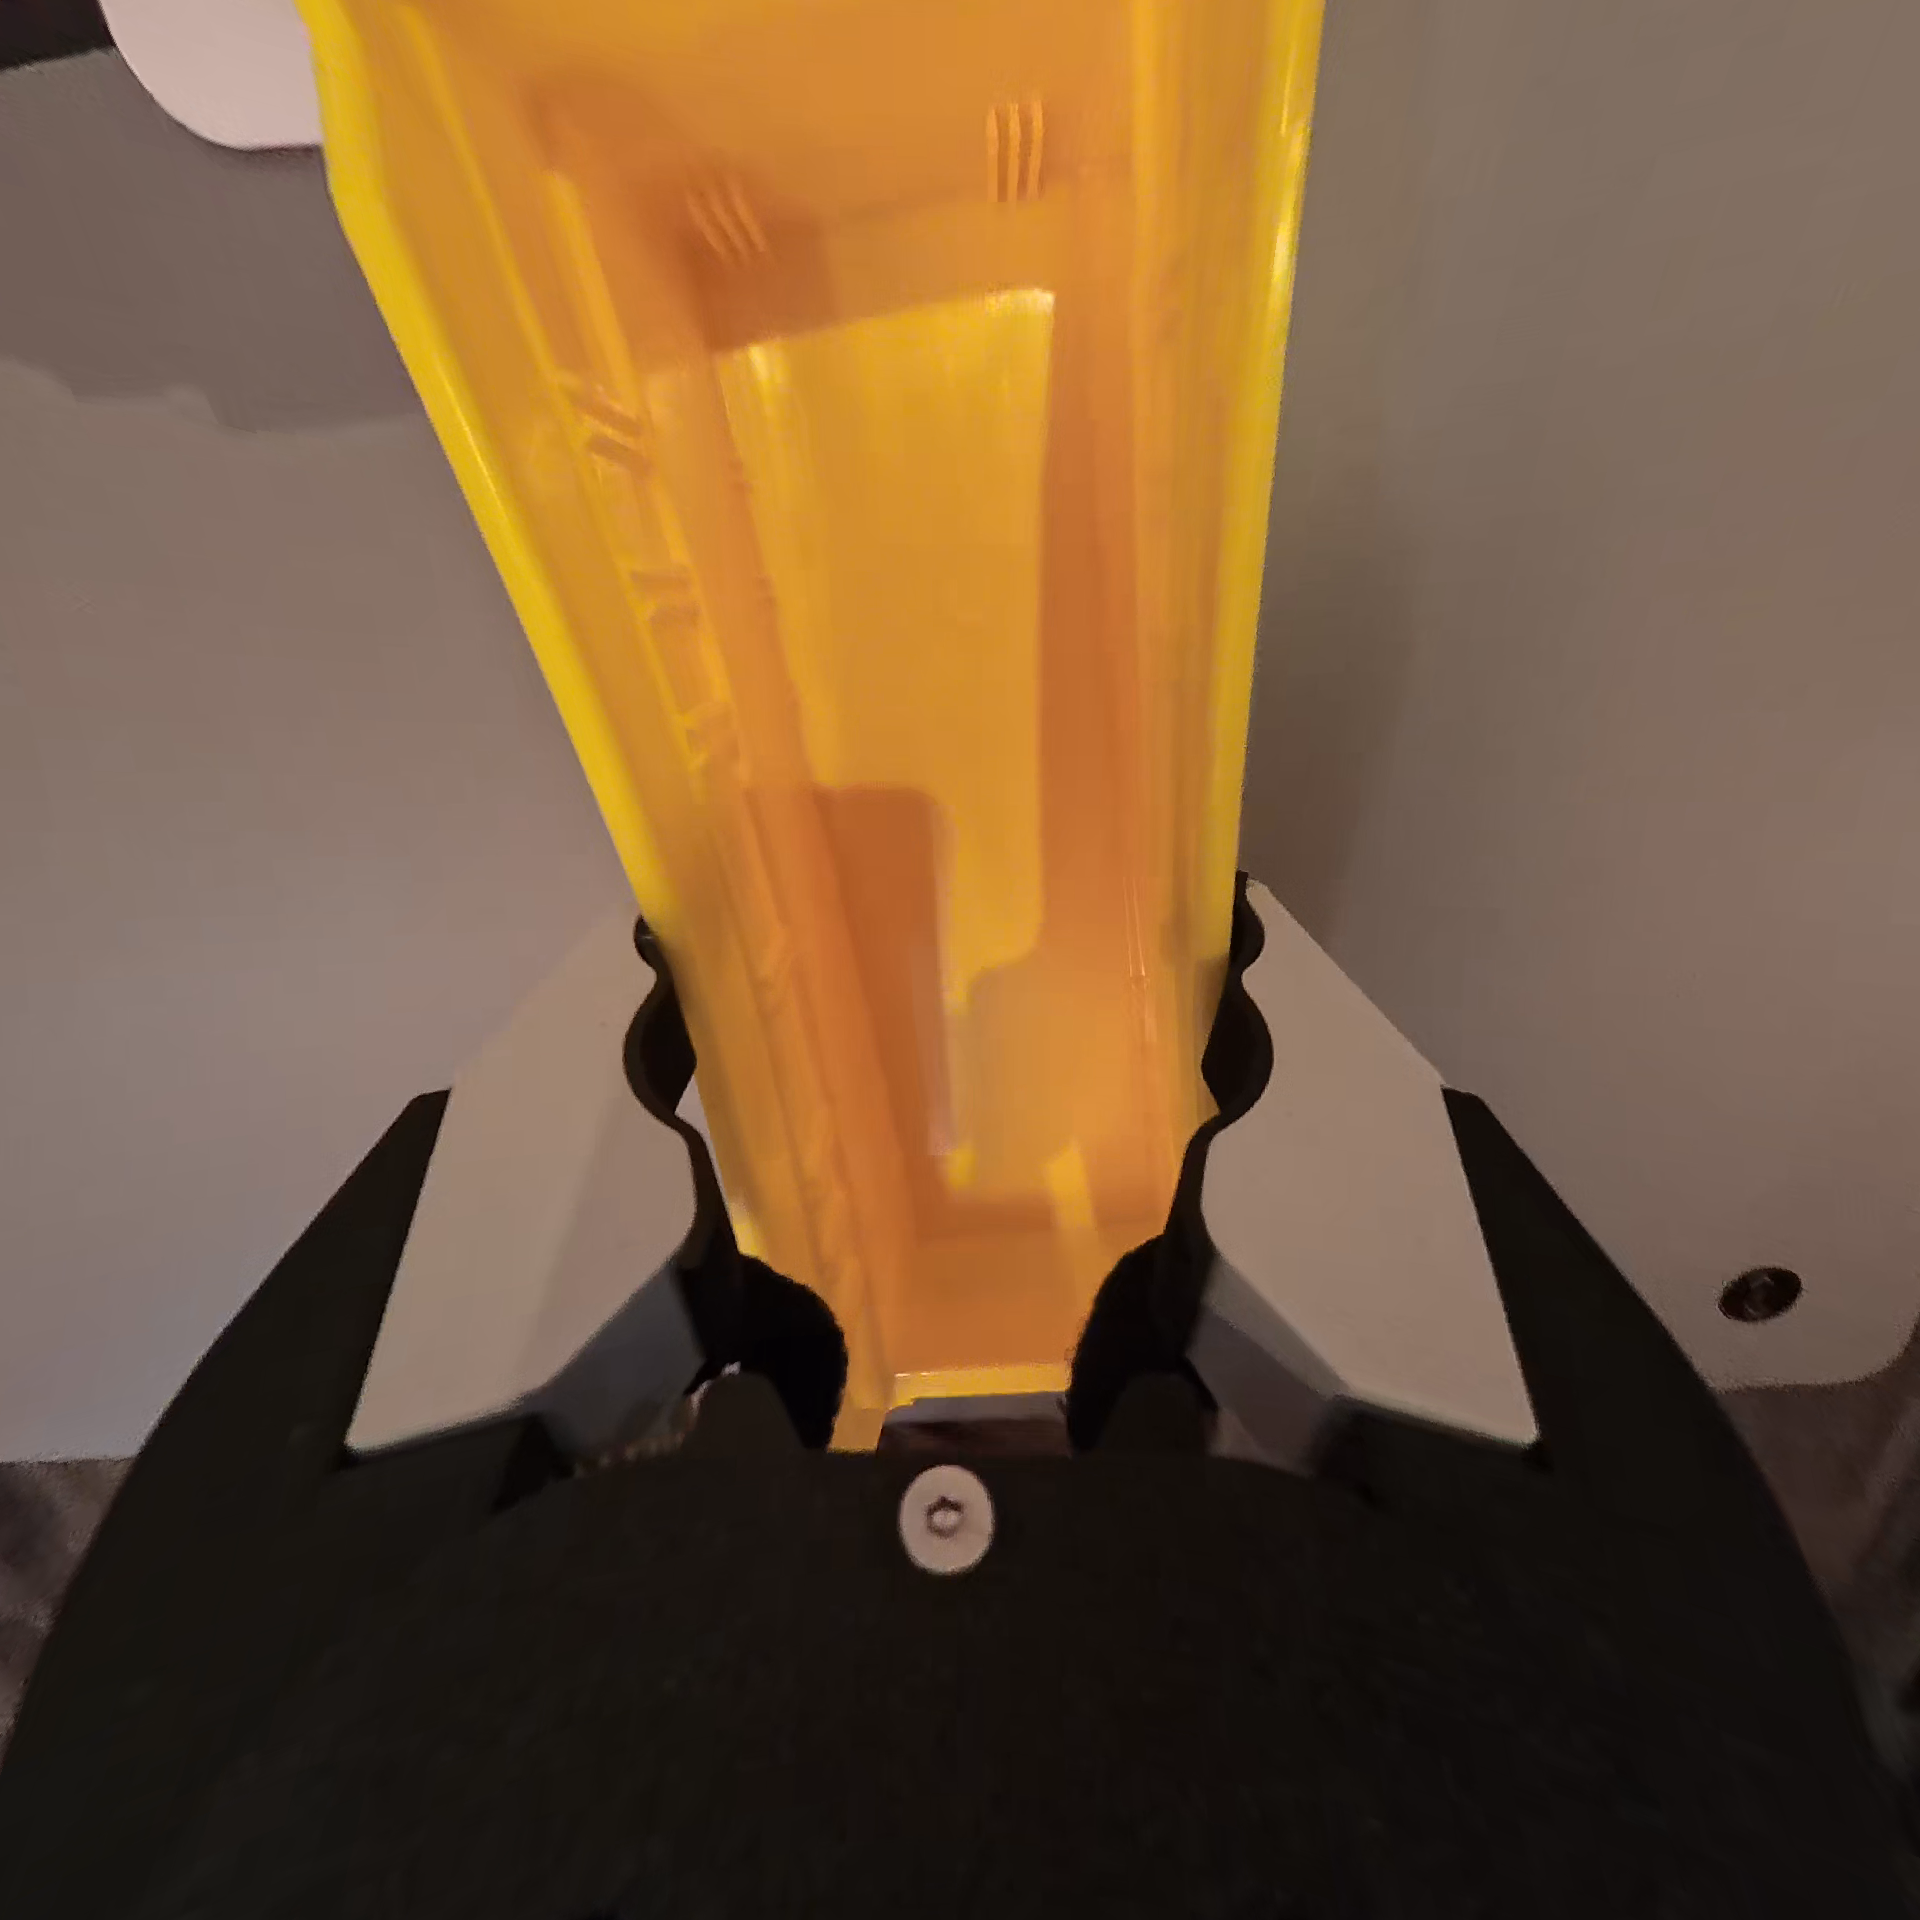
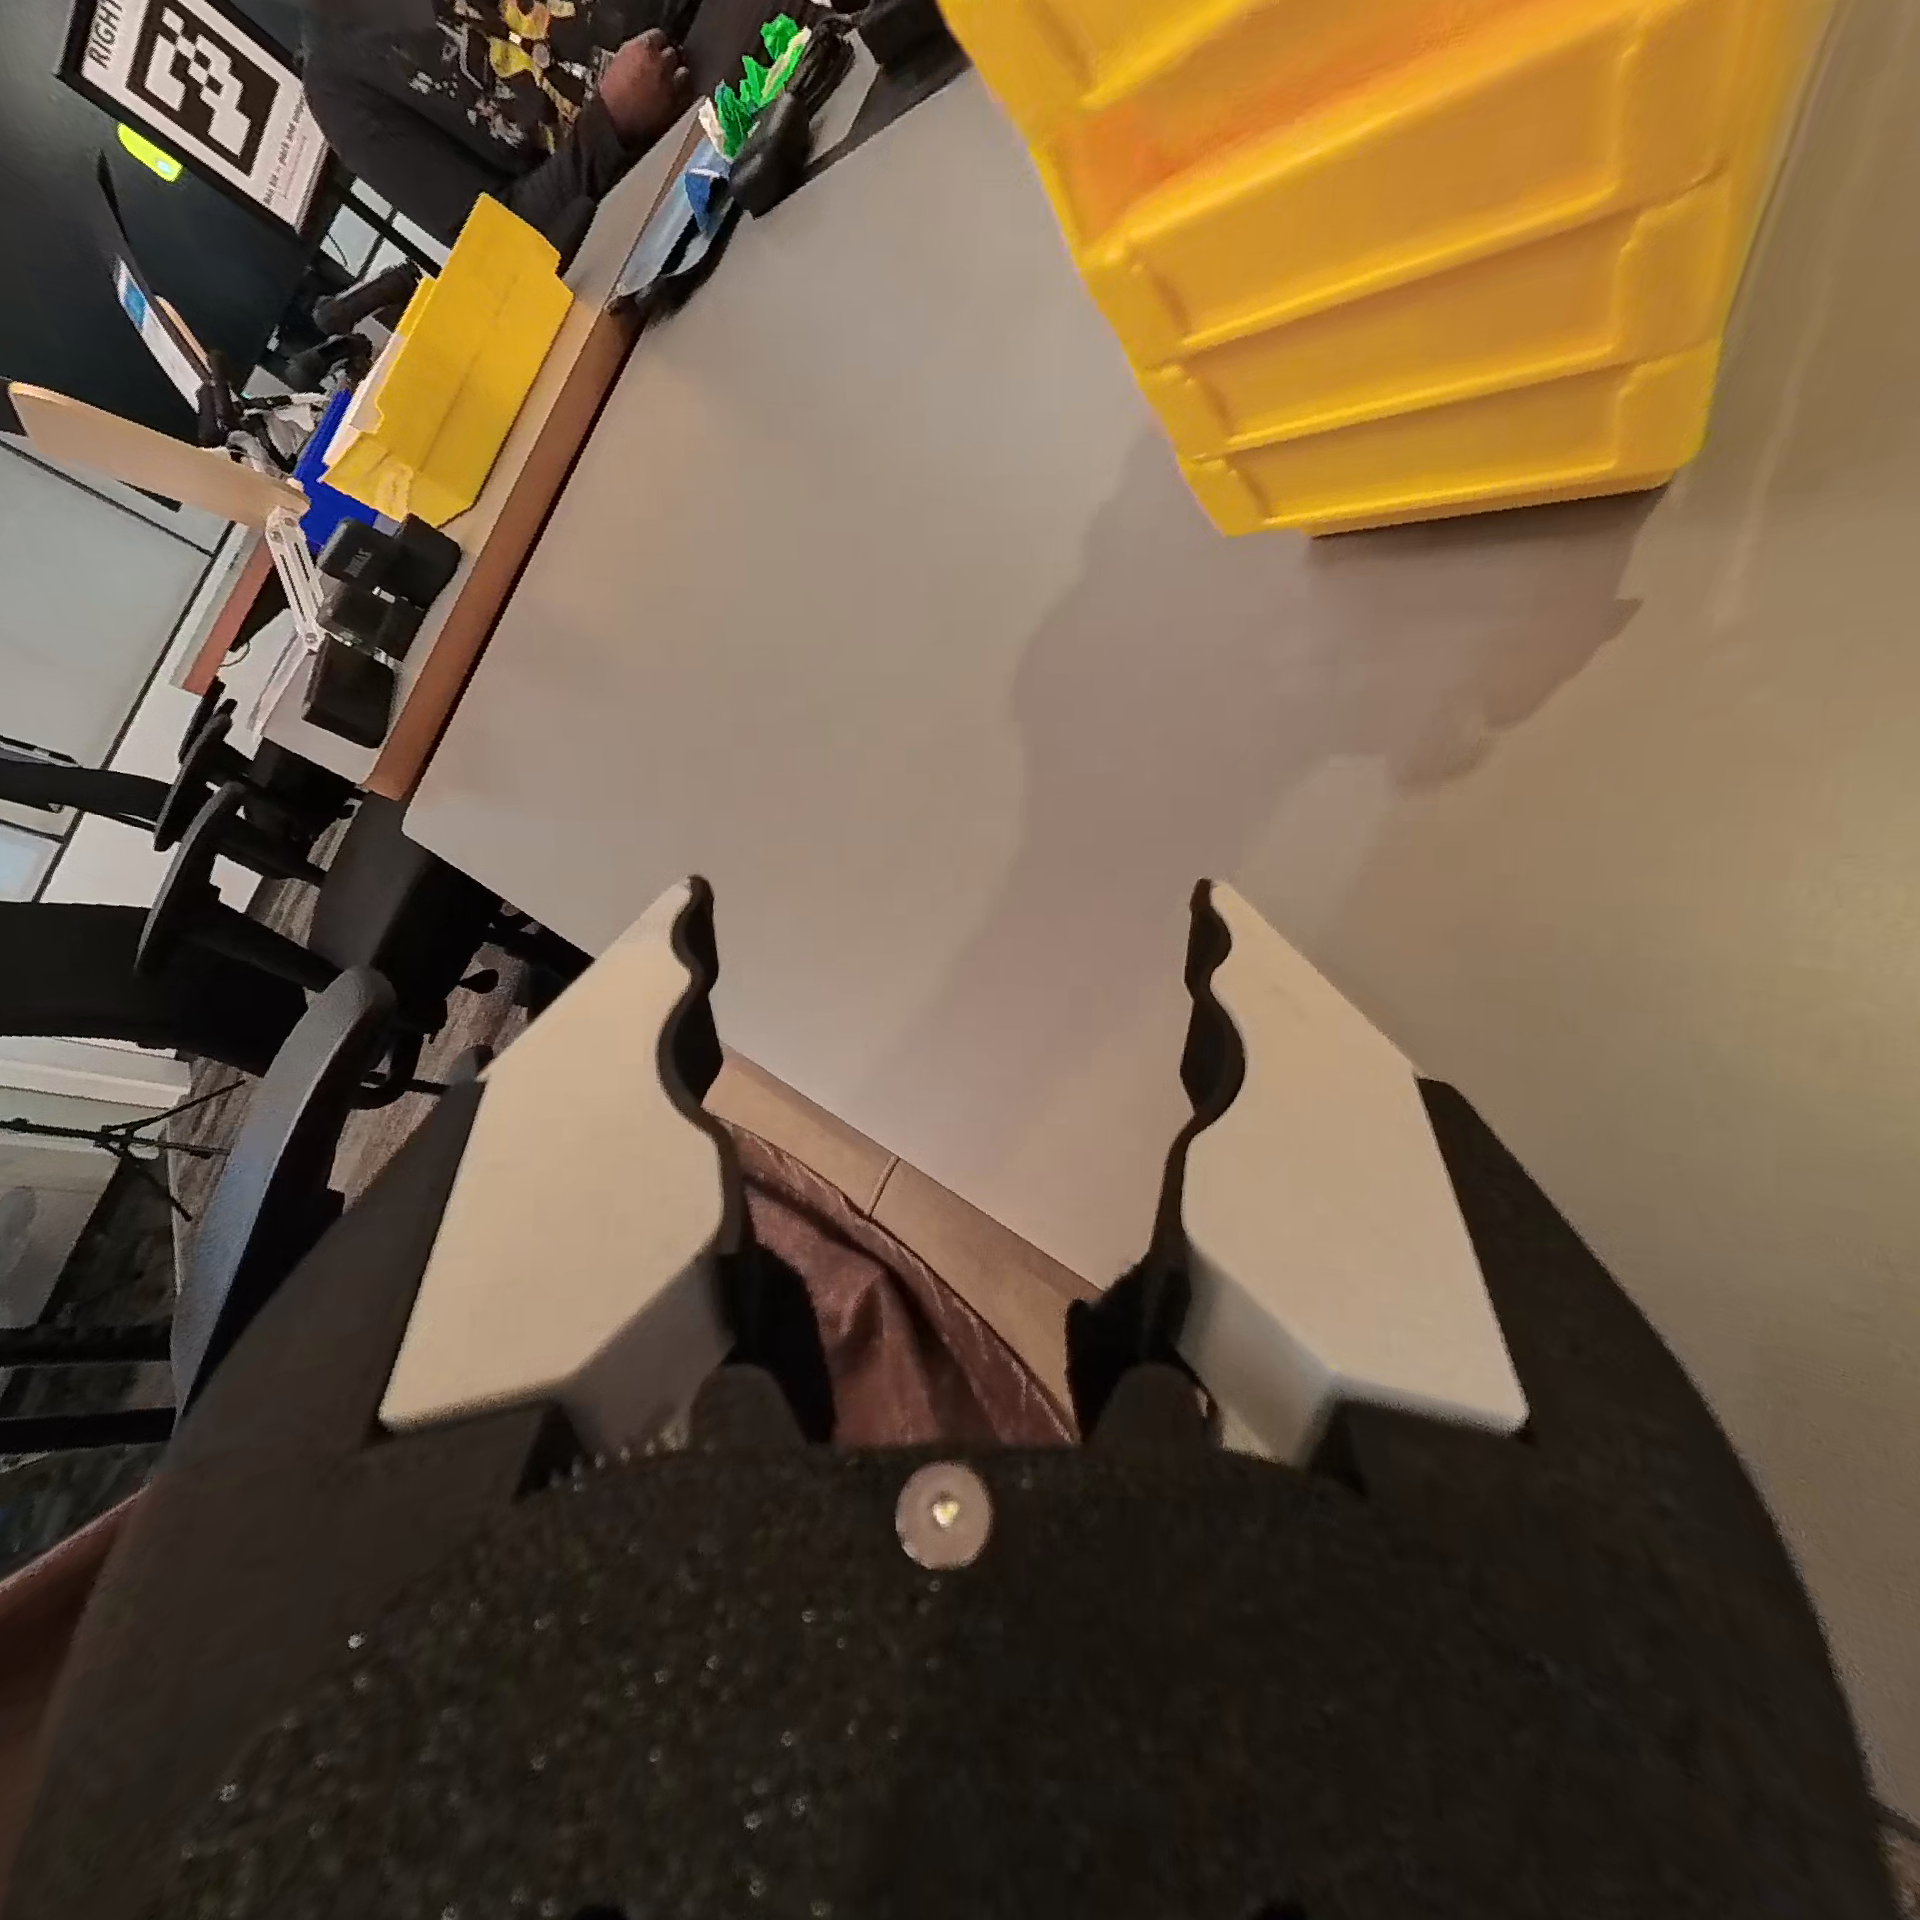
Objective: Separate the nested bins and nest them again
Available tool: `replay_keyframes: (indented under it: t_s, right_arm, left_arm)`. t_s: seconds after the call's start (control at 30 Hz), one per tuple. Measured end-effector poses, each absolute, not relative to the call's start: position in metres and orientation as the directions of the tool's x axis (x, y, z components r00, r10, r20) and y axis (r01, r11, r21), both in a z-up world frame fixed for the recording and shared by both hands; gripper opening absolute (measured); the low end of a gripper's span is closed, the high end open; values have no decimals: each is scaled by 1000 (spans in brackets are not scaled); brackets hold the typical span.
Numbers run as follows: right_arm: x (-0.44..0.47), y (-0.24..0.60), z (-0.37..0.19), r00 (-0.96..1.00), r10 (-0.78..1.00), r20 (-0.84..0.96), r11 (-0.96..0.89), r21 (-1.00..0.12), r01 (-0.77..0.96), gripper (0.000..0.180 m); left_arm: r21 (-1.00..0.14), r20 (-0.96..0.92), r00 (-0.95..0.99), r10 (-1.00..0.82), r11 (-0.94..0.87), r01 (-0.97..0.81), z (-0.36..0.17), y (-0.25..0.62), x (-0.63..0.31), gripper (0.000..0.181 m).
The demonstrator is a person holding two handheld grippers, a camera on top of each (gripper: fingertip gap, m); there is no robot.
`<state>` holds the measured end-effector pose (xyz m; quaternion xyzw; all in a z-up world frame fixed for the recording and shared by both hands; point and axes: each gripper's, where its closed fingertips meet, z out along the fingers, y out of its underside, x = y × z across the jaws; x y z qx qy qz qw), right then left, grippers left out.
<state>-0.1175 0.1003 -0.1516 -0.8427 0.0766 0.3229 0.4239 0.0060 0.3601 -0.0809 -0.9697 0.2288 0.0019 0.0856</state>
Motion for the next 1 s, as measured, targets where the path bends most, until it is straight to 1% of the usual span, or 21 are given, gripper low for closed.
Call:
replay_keyframes:
  t_s: [0.1,0.27,0.47,0.57,0.6,0.63,0.7,0.8,0.87,0.9,1.0]
  right_arm:
    - [-122,99,-153,785,151,-601,-637,-666,-388,90]
    - [-125,98,-156,792,156,-591,-647,-667,-370,90]
    - [-123,99,-156,795,153,-587,-643,-670,-371,90]
    - [-121,99,-156,798,146,-585,-640,-671,-374,90]
    - [-121,99,-156,799,145,-584,-640,-671,-374,90]
    - [-121,100,-157,800,146,-581,-641,-672,-371,90]
    - [-121,101,-158,804,146,-576,-643,-673,-365,90]
    - [-121,100,-157,811,152,-565,-638,-683,-356,90]
    - [-117,98,-157,818,147,-556,-630,-691,-356,89]
    - [-115,98,-155,821,144,-553,-622,-695,-360,88]
    - [-107,100,-151,827,133,-546,-596,-711,-373,85]
  left_arm:
    - [-213,-36,897,-441,-873,-438,-87,360,10,103]
    - [-230,15,891,-453,-869,-438,-91,362,8,108]
    - [-262,22,836,-548,-810,-524,-91,366,-2,111]
    - [-293,39,830,-556,-801,-522,-94,369,-10,120]
    - [-306,55,844,-533,-814,-494,-96,369,-11,129]
    - [-312,71,852,-518,-823,-474,-98,368,-12,132]
    - [-334,110,844,-525,-819,-466,-95,366,-8,129]
    - [-394,272,789,-551,-812,-431,-74,359,7,139]
    - [-474,338,714,-613,-766,-434,-55,352,1,128]
    - [-526,337,679,-652,-729,-438,-45,349,-9,125]
    - [-715,251,594,-765,-560,-419,-20,326,-69,104]
